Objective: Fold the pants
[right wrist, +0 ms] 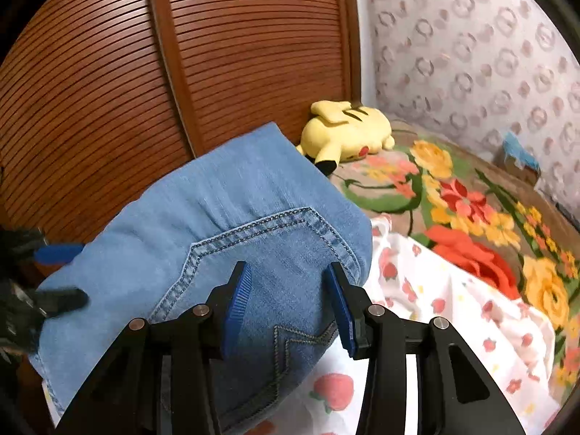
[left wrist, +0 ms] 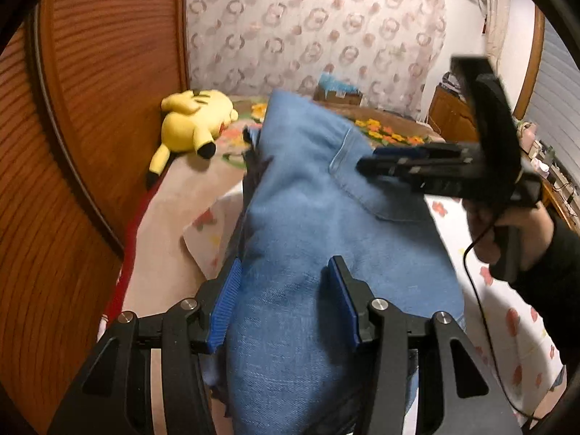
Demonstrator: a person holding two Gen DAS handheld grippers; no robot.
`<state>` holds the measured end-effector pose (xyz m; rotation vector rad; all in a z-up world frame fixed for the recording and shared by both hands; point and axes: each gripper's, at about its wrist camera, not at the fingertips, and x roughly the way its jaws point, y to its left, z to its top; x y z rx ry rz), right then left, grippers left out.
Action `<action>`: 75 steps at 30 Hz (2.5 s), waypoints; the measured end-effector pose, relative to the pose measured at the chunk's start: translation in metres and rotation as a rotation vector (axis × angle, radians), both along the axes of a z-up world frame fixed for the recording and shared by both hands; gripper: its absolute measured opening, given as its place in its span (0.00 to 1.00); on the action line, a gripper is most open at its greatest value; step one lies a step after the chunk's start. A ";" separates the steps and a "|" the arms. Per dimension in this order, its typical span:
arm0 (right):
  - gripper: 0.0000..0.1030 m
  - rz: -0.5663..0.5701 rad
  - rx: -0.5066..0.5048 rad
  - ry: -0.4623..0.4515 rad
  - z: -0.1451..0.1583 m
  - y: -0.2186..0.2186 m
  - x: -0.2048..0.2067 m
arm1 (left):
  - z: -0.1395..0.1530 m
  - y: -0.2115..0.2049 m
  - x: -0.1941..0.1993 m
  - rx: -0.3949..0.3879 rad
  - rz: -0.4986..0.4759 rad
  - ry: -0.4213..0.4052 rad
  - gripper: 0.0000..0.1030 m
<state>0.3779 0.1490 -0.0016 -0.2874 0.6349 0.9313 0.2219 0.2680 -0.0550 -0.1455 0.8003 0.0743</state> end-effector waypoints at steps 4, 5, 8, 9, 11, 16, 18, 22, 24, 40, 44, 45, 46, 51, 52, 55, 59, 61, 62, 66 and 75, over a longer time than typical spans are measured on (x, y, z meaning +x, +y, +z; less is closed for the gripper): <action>0.44 -0.025 0.021 0.013 0.014 -0.004 -0.010 | 0.002 -0.004 -0.006 0.006 0.011 -0.008 0.49; 0.44 -0.031 0.030 0.016 0.015 -0.008 -0.014 | 0.005 -0.006 -0.009 0.005 0.009 -0.015 0.49; 0.44 -0.039 0.062 0.015 0.015 -0.024 -0.031 | 0.014 -0.013 -0.016 0.017 0.010 -0.037 0.49; 0.44 -0.046 0.071 0.009 0.018 -0.030 -0.038 | 0.017 -0.015 -0.019 0.019 0.009 -0.045 0.49; 0.44 -0.055 0.087 0.000 0.019 -0.042 -0.051 | 0.024 -0.020 -0.024 0.021 0.004 -0.062 0.49; 0.44 -0.087 0.135 -0.025 0.027 -0.080 -0.090 | 0.043 -0.043 -0.040 0.057 -0.022 -0.119 0.49; 0.44 -0.102 0.138 -0.038 0.029 -0.096 -0.105 | 0.049 -0.053 -0.046 0.059 -0.040 -0.134 0.49; 0.44 -0.131 0.139 -0.071 0.036 -0.126 -0.133 | 0.062 -0.075 -0.056 0.073 -0.072 -0.172 0.49; 0.44 -0.150 0.144 -0.091 0.042 -0.143 -0.154 | 0.070 -0.090 -0.062 0.085 -0.086 -0.194 0.56; 0.63 -0.363 0.210 -0.235 0.054 -0.258 -0.264 | 0.109 -0.178 -0.119 0.109 -0.165 -0.357 0.84; 0.64 -0.421 0.221 -0.270 0.058 -0.279 -0.287 | 0.112 -0.198 -0.134 0.123 -0.170 -0.369 0.84; 0.64 -0.430 0.224 -0.273 0.058 -0.280 -0.290 | 0.112 -0.203 -0.138 0.127 -0.166 -0.368 0.84; 0.64 -0.441 0.226 -0.275 0.059 -0.283 -0.295 | 0.113 -0.206 -0.140 0.130 -0.164 -0.366 0.84; 0.64 -0.495 0.214 -0.322 0.057 -0.283 -0.330 | 0.114 -0.222 -0.153 0.101 -0.183 -0.362 0.84; 0.64 -0.503 0.211 -0.327 0.054 -0.276 -0.337 | 0.114 -0.225 -0.155 0.099 -0.188 -0.364 0.84; 0.64 -0.533 0.218 -0.338 0.054 -0.270 -0.350 | 0.115 -0.234 -0.165 0.102 -0.191 -0.371 0.84; 0.64 -0.555 0.225 -0.354 0.048 -0.257 -0.366 | 0.114 -0.236 -0.167 0.105 -0.188 -0.372 0.84; 0.64 -0.567 0.226 -0.364 0.048 -0.255 -0.374 | 0.115 -0.238 -0.173 0.104 -0.181 -0.374 0.84; 0.64 -0.573 0.228 -0.366 0.047 -0.254 -0.377 | 0.115 -0.238 -0.176 0.099 -0.174 -0.374 0.84; 0.64 -0.584 0.232 -0.362 0.043 -0.250 -0.386 | 0.111 -0.239 -0.189 0.082 -0.159 -0.375 0.84; 0.64 -0.596 0.246 -0.367 0.039 -0.255 -0.395 | 0.108 -0.236 -0.195 0.085 -0.140 -0.371 0.84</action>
